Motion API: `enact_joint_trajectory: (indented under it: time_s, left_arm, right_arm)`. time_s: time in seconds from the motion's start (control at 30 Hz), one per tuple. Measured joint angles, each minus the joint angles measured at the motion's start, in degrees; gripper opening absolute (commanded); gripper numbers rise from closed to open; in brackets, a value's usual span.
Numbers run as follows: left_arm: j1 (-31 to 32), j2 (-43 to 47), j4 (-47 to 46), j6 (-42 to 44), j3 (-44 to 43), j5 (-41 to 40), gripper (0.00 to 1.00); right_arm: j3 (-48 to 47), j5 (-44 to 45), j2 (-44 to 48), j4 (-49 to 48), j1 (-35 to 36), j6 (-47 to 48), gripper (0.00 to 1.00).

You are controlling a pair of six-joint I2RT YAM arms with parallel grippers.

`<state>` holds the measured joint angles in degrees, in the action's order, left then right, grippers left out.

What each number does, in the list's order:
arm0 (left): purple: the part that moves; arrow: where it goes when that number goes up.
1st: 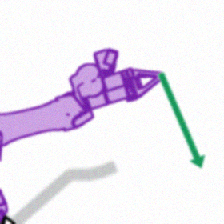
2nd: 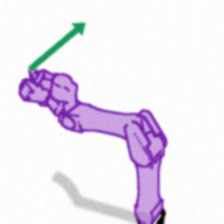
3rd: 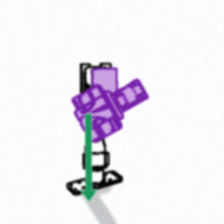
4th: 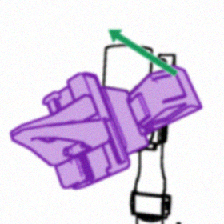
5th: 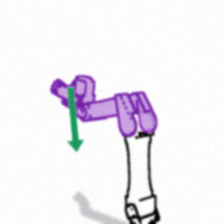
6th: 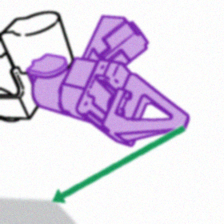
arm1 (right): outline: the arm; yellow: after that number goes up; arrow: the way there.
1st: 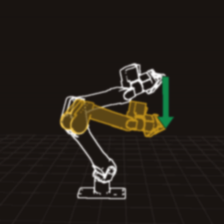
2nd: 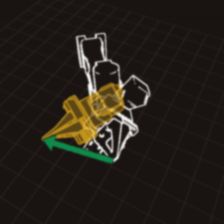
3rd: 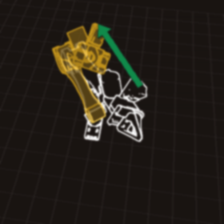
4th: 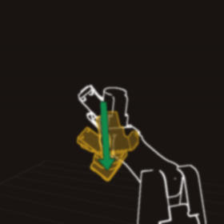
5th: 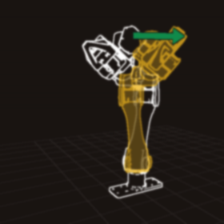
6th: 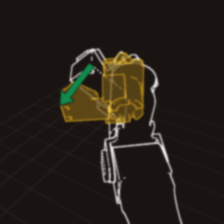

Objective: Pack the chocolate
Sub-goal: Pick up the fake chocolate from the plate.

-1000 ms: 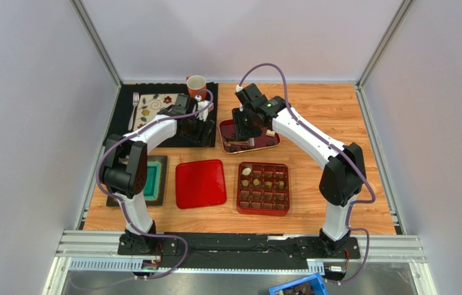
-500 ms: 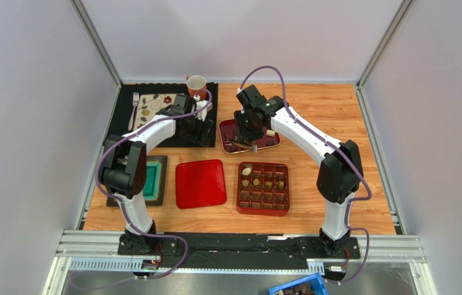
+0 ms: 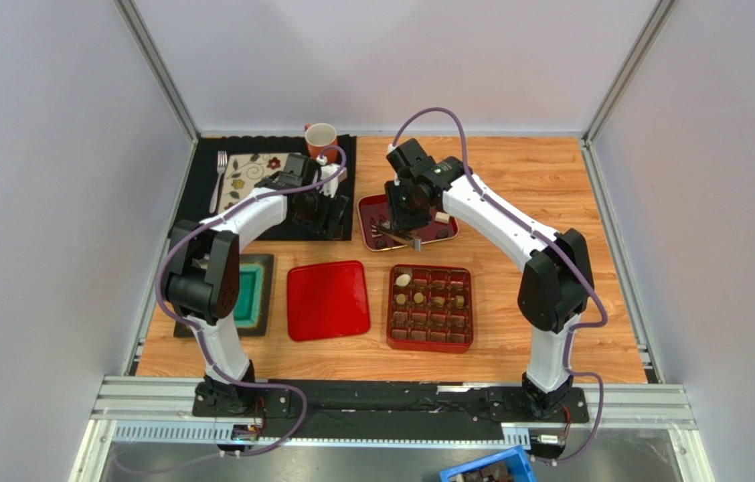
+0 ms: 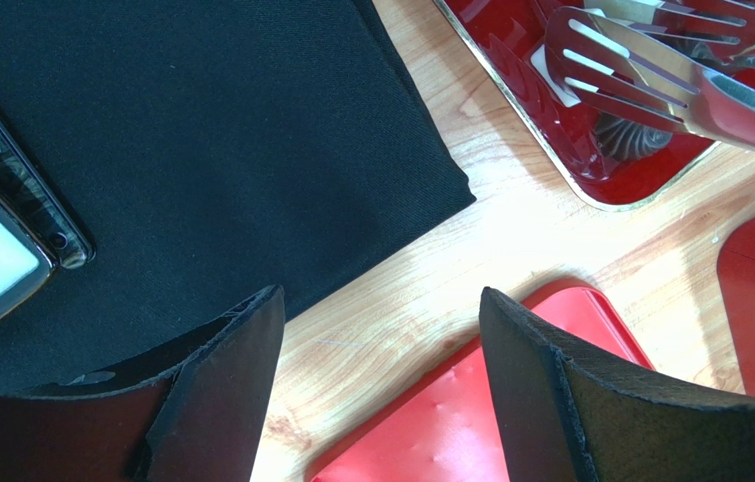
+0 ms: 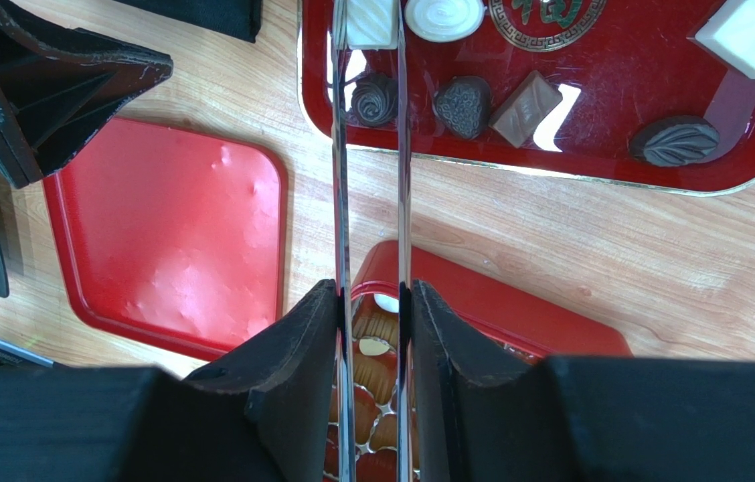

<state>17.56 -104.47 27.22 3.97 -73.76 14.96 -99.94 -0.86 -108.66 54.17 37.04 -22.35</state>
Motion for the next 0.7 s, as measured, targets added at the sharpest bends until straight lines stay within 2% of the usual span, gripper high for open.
enact_joint_trajectory:
  time_s: [0.3, 0.7]
  left_arm:
    - [0.0, 0.0, 0.0, 0.0, 0.7, 0.0, 0.8]
    - [-0.1, 0.0, 0.0, 0.0, 1.0, -0.1, 0.8]
  right_arm:
    - [-3.7, 2.4, 0.7, 1.9, 0.0, 1.0, 0.33]
    - [-1.9, 3.9, 11.6, 4.8, -0.1, 1.2, 0.33]
